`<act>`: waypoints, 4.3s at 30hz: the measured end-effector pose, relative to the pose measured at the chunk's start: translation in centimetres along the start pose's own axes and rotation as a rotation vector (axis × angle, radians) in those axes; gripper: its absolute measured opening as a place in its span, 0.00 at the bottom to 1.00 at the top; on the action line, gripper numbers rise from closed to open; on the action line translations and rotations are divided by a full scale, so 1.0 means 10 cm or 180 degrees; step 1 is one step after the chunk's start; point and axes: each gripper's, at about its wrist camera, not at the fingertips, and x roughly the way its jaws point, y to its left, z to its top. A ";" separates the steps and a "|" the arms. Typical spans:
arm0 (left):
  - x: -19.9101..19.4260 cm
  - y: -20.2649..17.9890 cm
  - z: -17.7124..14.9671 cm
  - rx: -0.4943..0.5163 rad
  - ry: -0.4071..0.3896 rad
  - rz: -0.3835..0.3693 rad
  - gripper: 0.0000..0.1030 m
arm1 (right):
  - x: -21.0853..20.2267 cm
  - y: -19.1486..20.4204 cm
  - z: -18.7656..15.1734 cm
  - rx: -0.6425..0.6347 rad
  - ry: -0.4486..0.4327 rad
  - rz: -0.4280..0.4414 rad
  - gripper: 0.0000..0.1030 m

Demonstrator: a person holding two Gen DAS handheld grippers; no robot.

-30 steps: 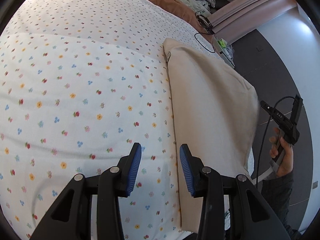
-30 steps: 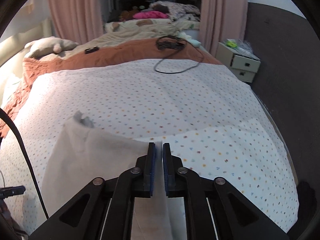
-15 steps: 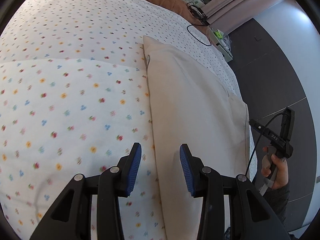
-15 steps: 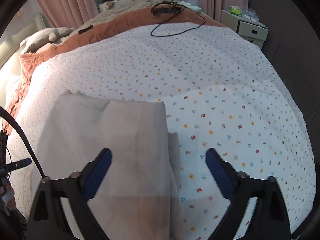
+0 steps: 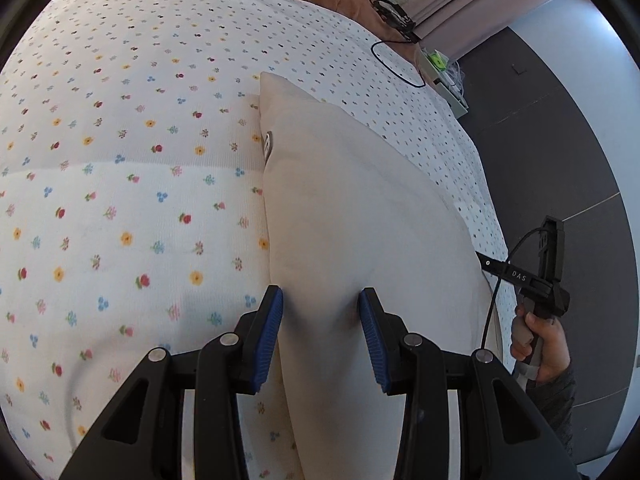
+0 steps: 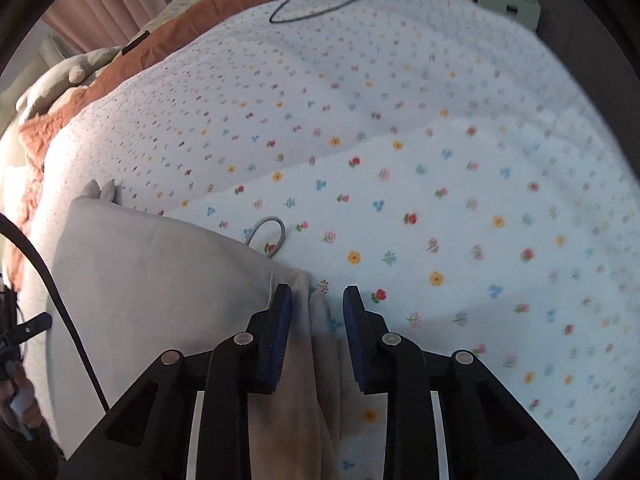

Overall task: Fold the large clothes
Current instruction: 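Grasp the bundle end with the left gripper beside the right gripper, then lift the jacket bundle with both grippers and fold it in half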

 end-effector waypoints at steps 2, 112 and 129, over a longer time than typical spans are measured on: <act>-0.01 -0.01 0.02 -0.0006 0.0004 0.0003 0.40 | -0.02 -0.10 0.03 0.0103 -0.0033 0.0146 0.23; -1.53 -3.83 -1.34 0.1512 -0.0828 -0.1109 0.18 | -4.15 -1.04 -3.01 -0.0257 -0.1727 0.0361 0.10; -0.45 -4.49 -1.41 0.1419 -0.0206 -0.1373 0.18 | -4.16 -1.16 -2.95 -0.0211 -0.1558 -0.0090 0.10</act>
